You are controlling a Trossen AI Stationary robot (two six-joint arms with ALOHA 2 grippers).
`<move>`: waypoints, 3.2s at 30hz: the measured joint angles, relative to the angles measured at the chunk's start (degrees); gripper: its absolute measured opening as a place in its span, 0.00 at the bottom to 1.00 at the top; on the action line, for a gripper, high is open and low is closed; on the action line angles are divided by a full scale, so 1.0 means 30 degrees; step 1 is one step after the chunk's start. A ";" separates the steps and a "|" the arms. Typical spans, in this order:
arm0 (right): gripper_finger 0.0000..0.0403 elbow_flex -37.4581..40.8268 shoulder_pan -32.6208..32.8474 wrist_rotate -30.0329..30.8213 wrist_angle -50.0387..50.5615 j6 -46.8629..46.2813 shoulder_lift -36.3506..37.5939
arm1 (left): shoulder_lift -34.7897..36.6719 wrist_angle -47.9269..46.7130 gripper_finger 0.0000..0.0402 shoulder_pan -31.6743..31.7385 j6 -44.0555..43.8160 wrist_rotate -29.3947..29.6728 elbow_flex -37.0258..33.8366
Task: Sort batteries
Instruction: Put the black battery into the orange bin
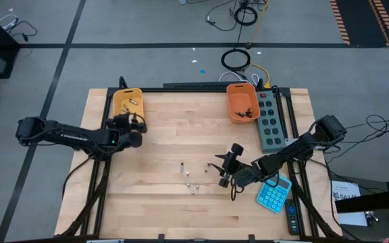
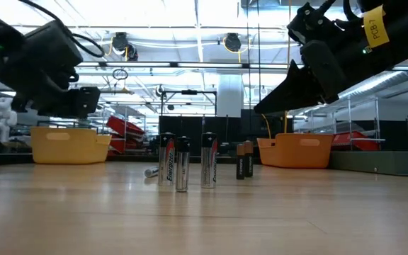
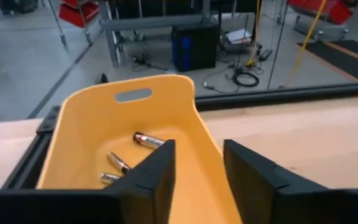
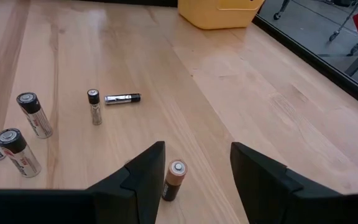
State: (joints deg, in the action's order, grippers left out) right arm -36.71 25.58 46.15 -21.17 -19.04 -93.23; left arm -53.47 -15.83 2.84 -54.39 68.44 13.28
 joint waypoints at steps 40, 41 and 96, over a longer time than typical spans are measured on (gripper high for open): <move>0.35 0.0003 -0.3206 -0.5569 -0.5821 0.1407 -0.5399 | -0.2178 1.6442 0.44 -0.9048 1.6202 -0.6228 -0.0211; 0.31 0.0000 -0.3258 -0.5566 -0.5687 0.1318 -0.5399 | -0.2178 1.6455 0.44 -0.9102 1.6194 -0.6228 -0.0211; 0.48 0.0000 -0.4132 -1.2905 0.0311 0.4711 0.1368 | -0.4605 1.6272 0.44 -0.8382 1.3224 -0.7678 -0.0211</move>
State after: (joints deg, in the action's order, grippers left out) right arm -36.71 13.19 7.44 -20.24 -4.90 -89.13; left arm -67.29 32.98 -22.31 -14.71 45.41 12.64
